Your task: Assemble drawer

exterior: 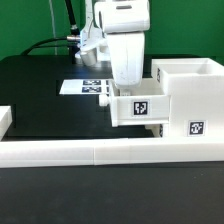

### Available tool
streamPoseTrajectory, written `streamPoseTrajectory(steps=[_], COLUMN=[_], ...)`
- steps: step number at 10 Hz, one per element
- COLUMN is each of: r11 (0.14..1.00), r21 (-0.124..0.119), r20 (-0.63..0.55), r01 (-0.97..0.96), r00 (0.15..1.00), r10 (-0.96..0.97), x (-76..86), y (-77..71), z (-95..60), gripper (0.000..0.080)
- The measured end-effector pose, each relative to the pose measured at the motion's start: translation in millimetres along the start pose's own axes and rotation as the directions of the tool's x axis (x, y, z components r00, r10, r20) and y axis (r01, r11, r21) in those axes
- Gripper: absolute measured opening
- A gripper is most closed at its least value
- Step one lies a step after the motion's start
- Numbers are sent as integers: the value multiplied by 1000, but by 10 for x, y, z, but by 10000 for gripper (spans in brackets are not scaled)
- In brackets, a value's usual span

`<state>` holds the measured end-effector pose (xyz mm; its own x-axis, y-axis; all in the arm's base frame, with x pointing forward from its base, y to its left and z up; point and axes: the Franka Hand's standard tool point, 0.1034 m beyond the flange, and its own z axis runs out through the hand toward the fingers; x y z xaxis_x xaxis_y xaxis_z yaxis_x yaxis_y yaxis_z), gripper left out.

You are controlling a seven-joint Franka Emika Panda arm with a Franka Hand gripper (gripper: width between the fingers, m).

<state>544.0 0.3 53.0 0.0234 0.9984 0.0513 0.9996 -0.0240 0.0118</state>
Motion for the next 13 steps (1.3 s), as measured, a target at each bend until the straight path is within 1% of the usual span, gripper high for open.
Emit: streamPoseTrajectory(steps=[2,4,6,10,11,13], r11=[1000,1000,1000,1000,1000,999], r21=[0,-17,-13,-13,-13,-17], r20=[0,5,3,3,3,11], r01=[0,24,7,7,17,36], r00=[1000,1000,1000,1000,1000,999], r10=[0,-23,-7,-7,-17,-36], x=[0,-7,-80,-71,-31,-7], y=[0,2,-39,-32,-29,-21], z=[0,-3,-2,-1,2,-3], gripper=[41,41,41,41,41,41])
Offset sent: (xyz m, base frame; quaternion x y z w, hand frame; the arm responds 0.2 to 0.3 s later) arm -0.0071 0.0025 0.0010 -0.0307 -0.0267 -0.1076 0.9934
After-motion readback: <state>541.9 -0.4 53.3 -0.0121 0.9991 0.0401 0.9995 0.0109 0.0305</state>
